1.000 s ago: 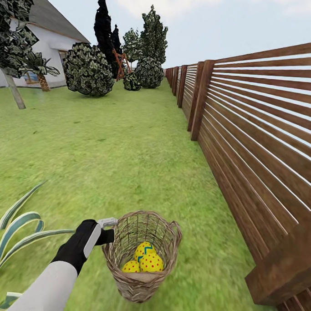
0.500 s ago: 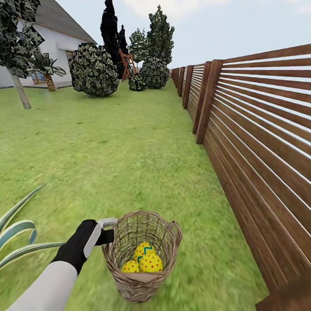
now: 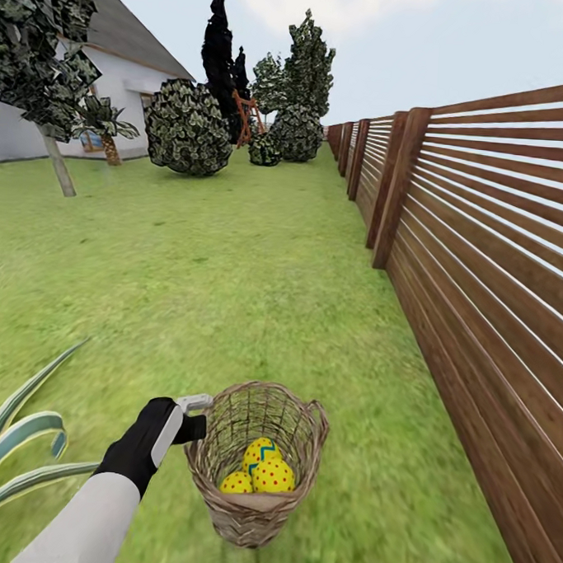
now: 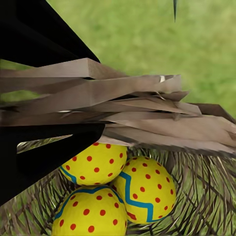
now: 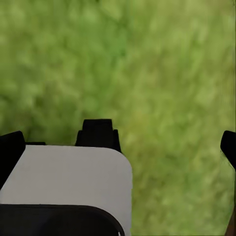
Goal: Take the three Easter eggs out of the wicker basket on the lawn in the garden, then place them on the lawn next to a single tree (choose any tree) so that all three eggs are next to the same tree and none are left in the basket.
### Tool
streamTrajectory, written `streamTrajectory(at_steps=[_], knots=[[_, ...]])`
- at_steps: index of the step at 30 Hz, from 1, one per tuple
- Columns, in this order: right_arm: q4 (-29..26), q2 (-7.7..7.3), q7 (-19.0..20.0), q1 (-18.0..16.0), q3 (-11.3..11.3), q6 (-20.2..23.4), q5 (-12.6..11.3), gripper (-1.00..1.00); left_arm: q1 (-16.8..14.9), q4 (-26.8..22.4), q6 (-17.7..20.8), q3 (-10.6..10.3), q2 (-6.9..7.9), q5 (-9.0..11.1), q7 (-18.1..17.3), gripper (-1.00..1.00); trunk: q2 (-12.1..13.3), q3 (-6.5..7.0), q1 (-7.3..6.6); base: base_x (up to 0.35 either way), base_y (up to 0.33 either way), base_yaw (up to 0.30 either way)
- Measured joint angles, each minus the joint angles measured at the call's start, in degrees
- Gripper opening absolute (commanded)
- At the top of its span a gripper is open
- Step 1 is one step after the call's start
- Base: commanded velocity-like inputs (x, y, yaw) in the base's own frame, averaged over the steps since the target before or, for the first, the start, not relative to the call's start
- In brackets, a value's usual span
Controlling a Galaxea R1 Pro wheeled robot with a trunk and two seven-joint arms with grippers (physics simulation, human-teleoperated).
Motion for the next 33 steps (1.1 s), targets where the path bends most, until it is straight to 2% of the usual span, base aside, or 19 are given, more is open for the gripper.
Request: streamTrajectory(at_steps=[2,4,6,8,12,33], knots=[[0.0,0.0,0.0,0.0,0.0,0.0,0.0,1.0,0.0,0.0,-0.1,0.0,0.0,0.5,0.0,-1.0,0.0,0.0,0.0,0.318,0.0,0.263],[0.0,-0.05,0.0,0.0,0.0,0.0,0.0,1.0,0.0,0.0,0.0,0.0,0.0,0.1,0.0,-1.0,0.0,0.0,0.0,0.318,0.0,0.085],[0.1,-0.07,0.0,0.0,0.0,0.1,0.6,1.0,0.0,0.0,0.0,0.0,0.0,-0.2,0.0,-1.0,0.0,0.0,0.0,0.318,0.0,0.015],[0.2,-0.2,0.3,0.0,0.1,0.1,0.7,1.0,0.0,0.1,-0.1,0.0,-0.01,0.5,0.0,-1.0,0.0,0.0,0.0,0.318,0.0,0.001],[0.0,-0.04,0.2,0.0,0.1,0.0,0.0,1.0,0.0,0.1,0.0,0.0,-0.01,0.1,0.0,-1.0,0.0,0.0,0.0,0.318,0.0,0.0],[0.0,-0.07,0.2,0.0,0.1,0.0,0.1,1.0,0.0,0.1,0.0,0.0,-0.01,0.3,0.0,-1.0,0.0,0.0,0.0,0.318,0.0,0.0]])
